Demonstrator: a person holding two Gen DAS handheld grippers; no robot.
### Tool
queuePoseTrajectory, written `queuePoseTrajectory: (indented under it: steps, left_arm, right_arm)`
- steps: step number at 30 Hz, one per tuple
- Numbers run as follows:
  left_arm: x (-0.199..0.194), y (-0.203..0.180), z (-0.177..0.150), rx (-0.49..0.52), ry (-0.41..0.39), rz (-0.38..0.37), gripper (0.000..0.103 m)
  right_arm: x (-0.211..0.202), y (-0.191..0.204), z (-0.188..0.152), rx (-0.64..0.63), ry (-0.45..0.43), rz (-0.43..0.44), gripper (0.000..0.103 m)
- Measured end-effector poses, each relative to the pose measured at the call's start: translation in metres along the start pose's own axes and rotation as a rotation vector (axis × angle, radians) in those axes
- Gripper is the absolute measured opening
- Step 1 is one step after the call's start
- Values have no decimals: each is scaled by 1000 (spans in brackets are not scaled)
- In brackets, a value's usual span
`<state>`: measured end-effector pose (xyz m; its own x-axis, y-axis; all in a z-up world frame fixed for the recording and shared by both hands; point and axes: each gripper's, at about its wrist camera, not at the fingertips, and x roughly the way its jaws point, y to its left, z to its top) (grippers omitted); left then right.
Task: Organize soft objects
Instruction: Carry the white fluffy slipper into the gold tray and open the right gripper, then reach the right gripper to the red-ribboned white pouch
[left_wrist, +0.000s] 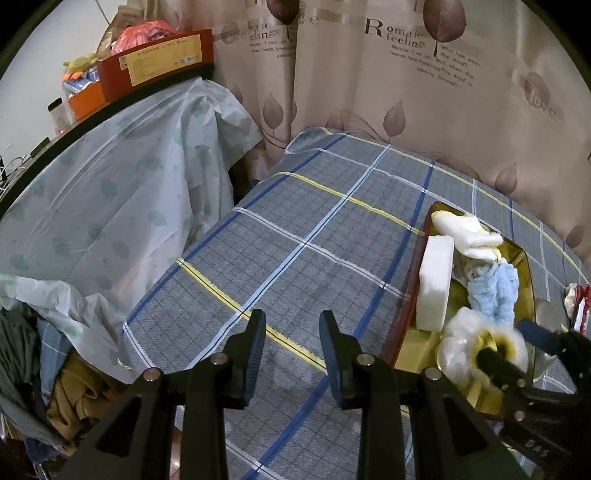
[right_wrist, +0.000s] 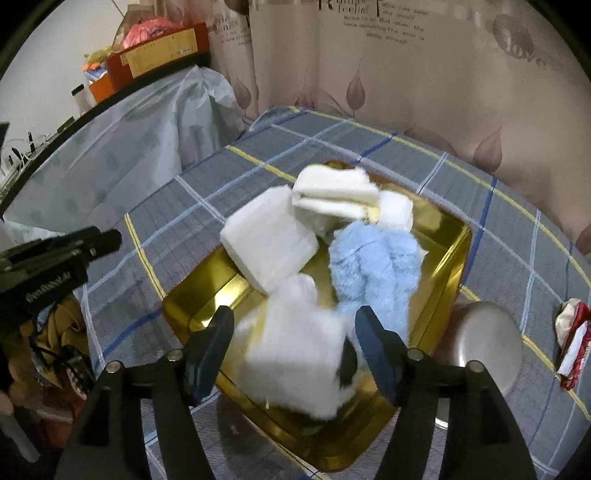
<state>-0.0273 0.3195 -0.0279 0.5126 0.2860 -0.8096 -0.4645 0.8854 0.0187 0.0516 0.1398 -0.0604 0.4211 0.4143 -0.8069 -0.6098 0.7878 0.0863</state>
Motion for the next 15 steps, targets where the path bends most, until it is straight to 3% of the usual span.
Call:
queuePoseTrajectory:
  steps: [9, 15]
  left_arm:
    - [0, -3, -1, 13, -5, -2, 31]
    - [2, -4, -3, 16, -1, 4, 30]
  right_arm:
    - [-29, -10, 4, 50, -38, 47, 71]
    - [-61, -33, -6, 61, -59, 0, 71]
